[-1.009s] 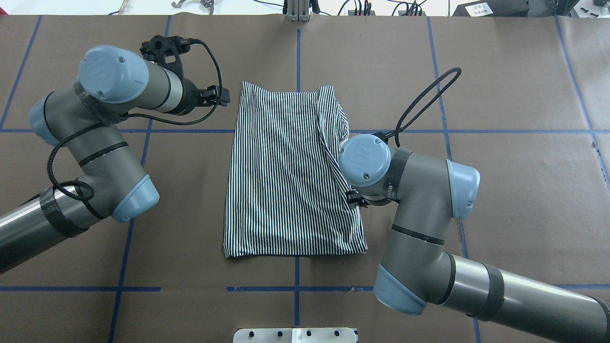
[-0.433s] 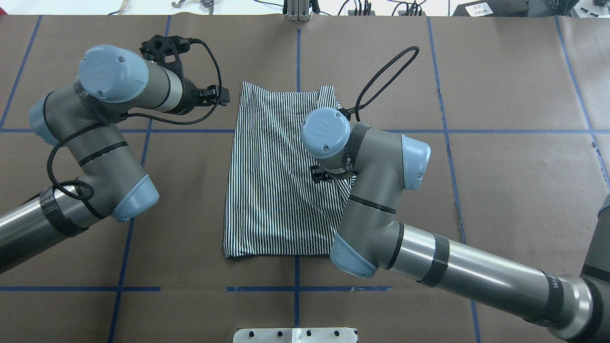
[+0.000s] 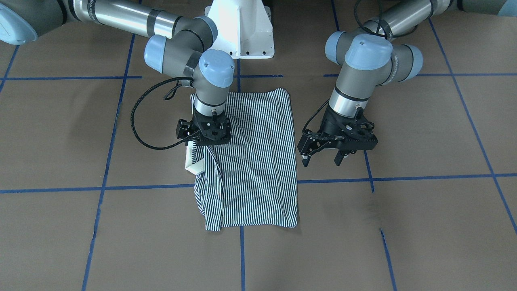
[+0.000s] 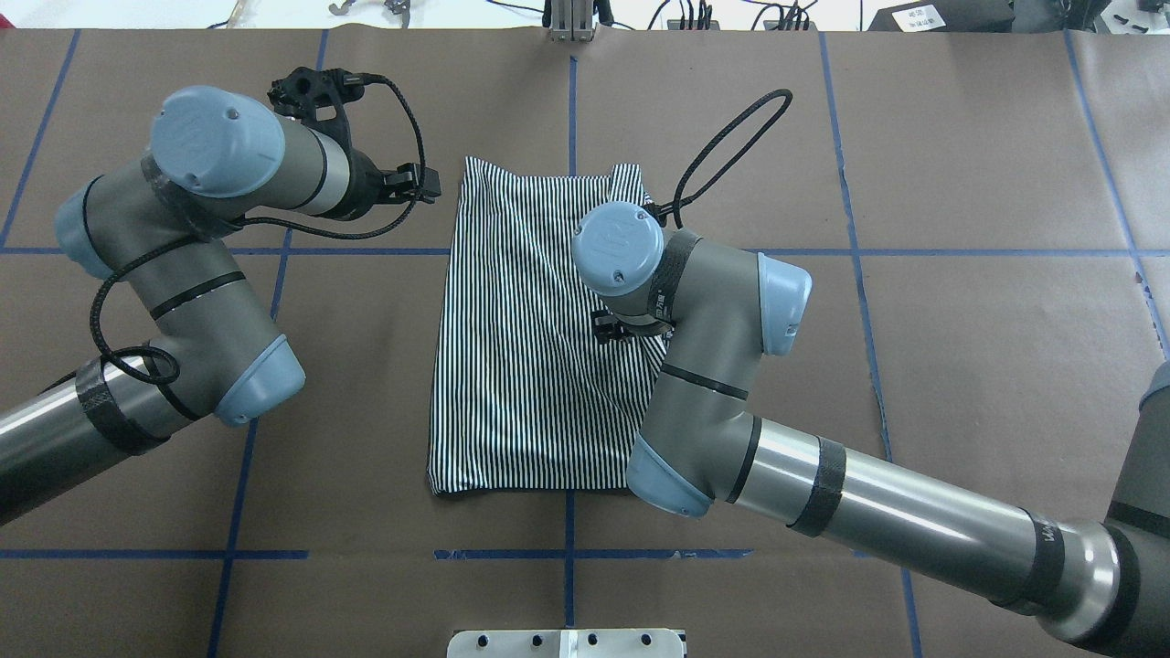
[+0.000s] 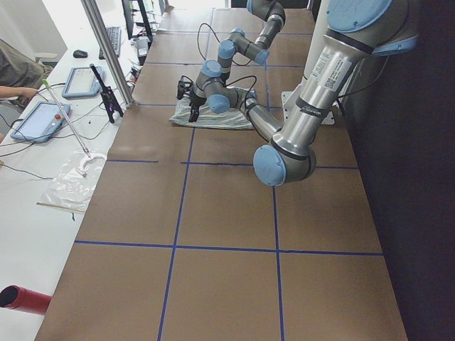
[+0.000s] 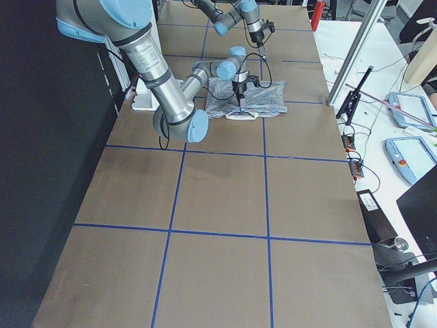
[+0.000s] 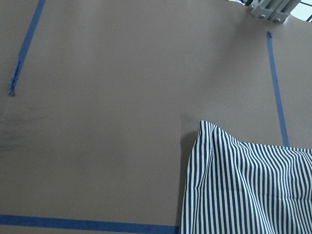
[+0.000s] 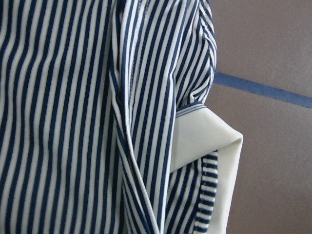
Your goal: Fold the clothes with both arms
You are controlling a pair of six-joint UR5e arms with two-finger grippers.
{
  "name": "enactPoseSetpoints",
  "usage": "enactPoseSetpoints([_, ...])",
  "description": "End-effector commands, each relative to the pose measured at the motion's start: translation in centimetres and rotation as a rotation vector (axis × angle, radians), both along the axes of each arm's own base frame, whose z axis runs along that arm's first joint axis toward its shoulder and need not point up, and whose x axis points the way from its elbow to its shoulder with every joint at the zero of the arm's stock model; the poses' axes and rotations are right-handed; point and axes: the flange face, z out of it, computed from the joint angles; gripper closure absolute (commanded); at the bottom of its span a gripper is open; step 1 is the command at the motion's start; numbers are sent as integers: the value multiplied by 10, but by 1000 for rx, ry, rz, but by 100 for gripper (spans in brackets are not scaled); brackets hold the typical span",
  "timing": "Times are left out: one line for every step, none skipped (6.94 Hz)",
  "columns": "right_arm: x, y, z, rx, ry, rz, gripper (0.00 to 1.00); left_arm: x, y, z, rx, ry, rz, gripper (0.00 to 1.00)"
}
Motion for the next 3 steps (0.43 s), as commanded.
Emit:
enactPoseSetpoints([3, -1, 16, -13, 21, 3, 0, 0, 0, 0, 0, -1, 0, 0])
enactPoseSetpoints([4, 0, 22, -25, 39, 3, 0, 0, 0, 1, 0, -1, 0, 0])
enactPoseSetpoints([9, -4, 24, -29, 51, 3, 0, 0, 0, 0, -2, 0, -1, 0])
